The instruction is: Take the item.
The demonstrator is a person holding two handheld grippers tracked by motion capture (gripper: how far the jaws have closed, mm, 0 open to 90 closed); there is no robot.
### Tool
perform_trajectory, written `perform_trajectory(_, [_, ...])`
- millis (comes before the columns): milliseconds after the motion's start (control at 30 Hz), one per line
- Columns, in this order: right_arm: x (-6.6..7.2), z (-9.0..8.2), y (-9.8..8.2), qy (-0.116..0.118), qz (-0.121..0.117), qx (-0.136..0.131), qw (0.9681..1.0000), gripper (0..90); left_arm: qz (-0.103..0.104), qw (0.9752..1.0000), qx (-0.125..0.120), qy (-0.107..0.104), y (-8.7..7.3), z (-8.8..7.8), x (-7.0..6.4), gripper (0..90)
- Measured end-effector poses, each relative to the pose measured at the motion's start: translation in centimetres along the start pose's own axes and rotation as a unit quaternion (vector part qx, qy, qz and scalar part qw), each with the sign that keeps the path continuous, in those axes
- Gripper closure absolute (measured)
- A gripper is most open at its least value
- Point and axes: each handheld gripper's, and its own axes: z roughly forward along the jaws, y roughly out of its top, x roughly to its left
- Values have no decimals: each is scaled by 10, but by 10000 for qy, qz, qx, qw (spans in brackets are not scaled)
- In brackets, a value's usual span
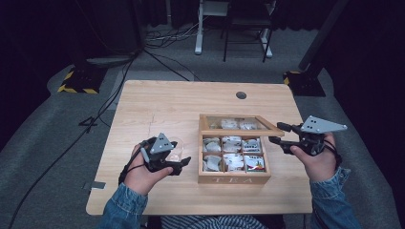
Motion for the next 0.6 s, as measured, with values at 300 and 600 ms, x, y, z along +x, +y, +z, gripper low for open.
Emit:
perform_trajectory(300, [1,1,-1,-19,-12,9,10000,431,104,9993,-177,-315,6,19,-16,302])
perform_trajectory(600, [1,1,-1,-37,-10,12,10000,429,-35,9989,-241,-405,7,37,-24,321])
